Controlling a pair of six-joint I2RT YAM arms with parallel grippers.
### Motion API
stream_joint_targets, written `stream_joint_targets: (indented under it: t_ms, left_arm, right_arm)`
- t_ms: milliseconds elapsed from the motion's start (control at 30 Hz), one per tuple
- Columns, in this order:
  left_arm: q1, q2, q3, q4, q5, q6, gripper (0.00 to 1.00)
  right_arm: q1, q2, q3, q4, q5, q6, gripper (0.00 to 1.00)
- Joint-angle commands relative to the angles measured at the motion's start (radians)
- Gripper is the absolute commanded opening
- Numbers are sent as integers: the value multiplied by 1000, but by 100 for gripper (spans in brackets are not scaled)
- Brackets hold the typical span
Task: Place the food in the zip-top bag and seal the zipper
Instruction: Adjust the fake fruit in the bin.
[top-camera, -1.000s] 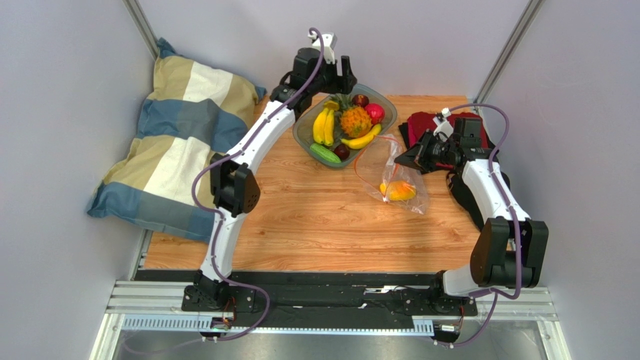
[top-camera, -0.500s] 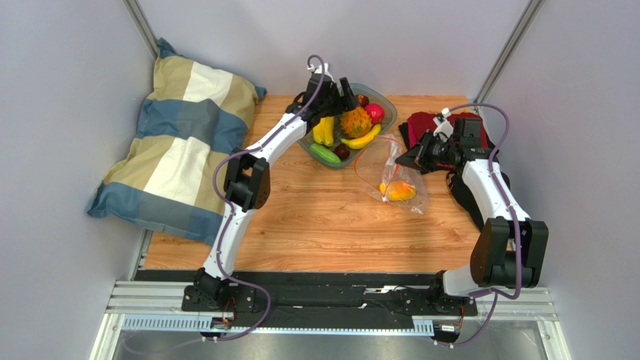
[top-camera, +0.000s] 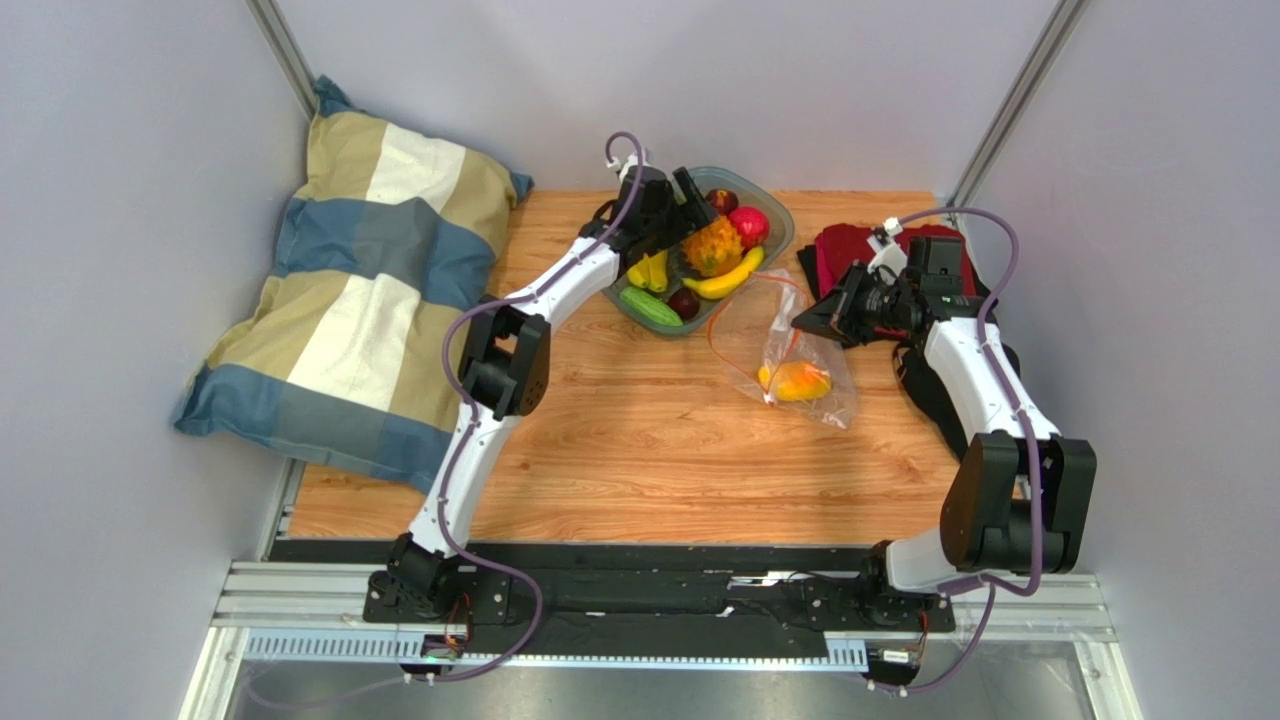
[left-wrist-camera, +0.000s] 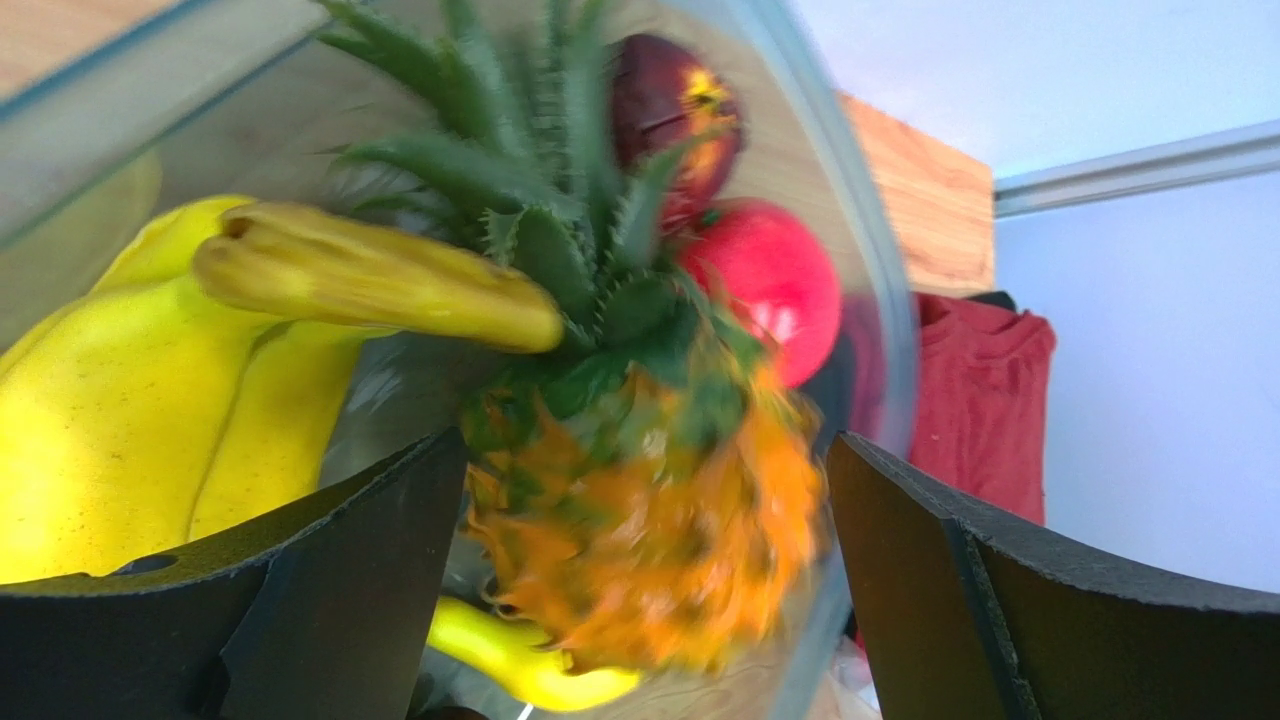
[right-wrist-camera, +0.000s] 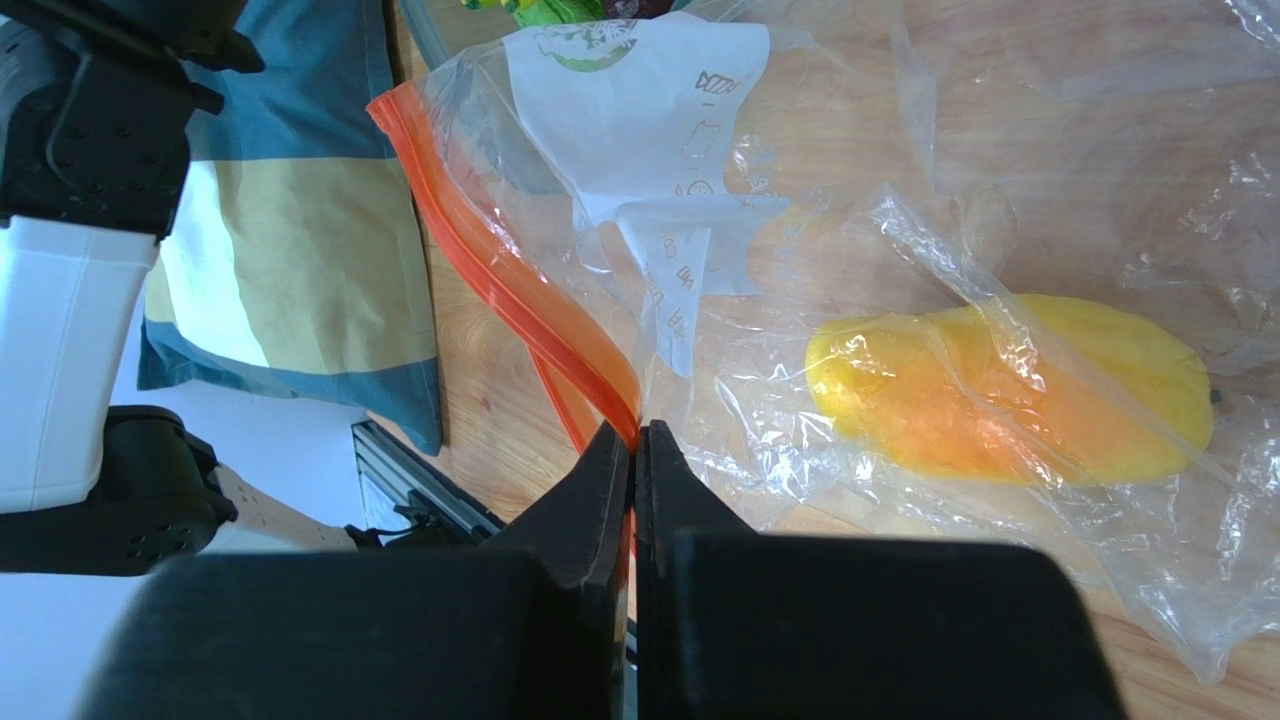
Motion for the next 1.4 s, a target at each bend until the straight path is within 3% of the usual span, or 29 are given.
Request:
stream_joint_targets:
  t_ms: [0,400,633,933,1000,1133,1300,1367]
  left_arm:
    - [6,47,57,35,-18,-56,99]
    - [12,163,118,167,44,-175,99]
    - [12,154,147,57,31,-36,99]
    - [6,111,135,43,77,128,98]
    - [6,105,127,48,84,127,88]
    - [5,73,107,103,103,142,57]
    - [5,1,71,163,110,207,38]
    - [5,-20,68,167,118,223,26]
  right_arm:
    - [-7,3,5,9,13,-20,0]
    - [-7,-3,-4,5,16,-35,0]
    - [-7,17,3,6,6,-31,0]
    - [-7,26,10,11,-1,-28,0]
    - [-7,21,11,11,1,-31,0]
    - [-7,24,10,11,-1,-31,0]
    - [-7,27,19,12,-2,-29,0]
    - [-7,32,20,9,-4,-29,0]
